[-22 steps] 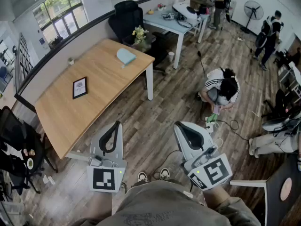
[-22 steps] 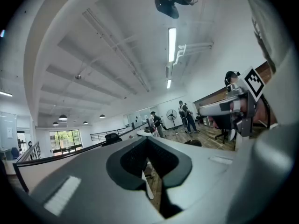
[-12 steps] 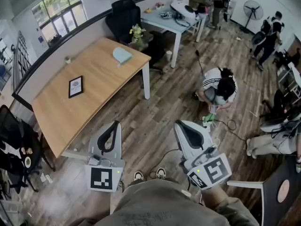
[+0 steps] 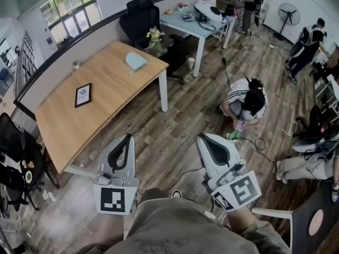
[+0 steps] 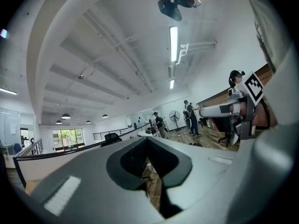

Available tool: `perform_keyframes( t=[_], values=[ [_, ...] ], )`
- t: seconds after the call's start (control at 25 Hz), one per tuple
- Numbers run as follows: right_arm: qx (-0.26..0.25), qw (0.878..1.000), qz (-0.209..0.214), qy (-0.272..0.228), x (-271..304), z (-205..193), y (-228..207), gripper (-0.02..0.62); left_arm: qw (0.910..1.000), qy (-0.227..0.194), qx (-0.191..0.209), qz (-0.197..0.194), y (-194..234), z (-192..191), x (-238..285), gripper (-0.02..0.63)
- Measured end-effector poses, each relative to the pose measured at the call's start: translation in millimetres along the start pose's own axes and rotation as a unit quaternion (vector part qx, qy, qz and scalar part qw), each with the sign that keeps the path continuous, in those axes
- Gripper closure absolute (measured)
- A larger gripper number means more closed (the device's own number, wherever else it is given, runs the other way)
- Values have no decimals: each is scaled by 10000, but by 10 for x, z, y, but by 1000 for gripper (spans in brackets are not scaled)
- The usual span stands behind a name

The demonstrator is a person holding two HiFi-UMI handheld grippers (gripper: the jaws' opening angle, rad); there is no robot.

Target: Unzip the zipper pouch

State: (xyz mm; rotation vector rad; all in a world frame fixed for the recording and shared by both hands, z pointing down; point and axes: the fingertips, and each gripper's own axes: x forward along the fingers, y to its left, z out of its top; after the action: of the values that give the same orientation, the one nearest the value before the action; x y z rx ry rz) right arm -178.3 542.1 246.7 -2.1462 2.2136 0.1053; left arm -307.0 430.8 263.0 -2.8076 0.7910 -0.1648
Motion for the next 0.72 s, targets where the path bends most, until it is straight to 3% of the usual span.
perform_keyframes(
  t=[0.16, 0.2, 0.24, 0.28, 0.36, 0.72],
  values=[
    [103, 9998, -153, -120, -24, 23, -141, 581, 9995, -291, 60, 145, 30, 71, 40, 600],
    [132, 9996, -194, -171, -23, 29, -172, 573, 9994, -307, 82, 156, 38, 69, 61, 559],
    [145, 9994, -221, -208, -16, 30, -201, 547, 9994, -291, 96, 170, 48, 58, 86, 494],
    [143, 9994, -241, -221, -3, 24, -234, 470, 9994, -280, 98, 193, 61, 52, 114, 456],
    [114, 9994, -277, -187, 38, -14, -303, 402, 9993, -271, 81, 234, 86, 41, 175, 444],
    [102, 9997, -218, 40, 458, -220, -576, 399, 9996, -219, -30, 148, 263, -131, 679, 422]
  ],
)
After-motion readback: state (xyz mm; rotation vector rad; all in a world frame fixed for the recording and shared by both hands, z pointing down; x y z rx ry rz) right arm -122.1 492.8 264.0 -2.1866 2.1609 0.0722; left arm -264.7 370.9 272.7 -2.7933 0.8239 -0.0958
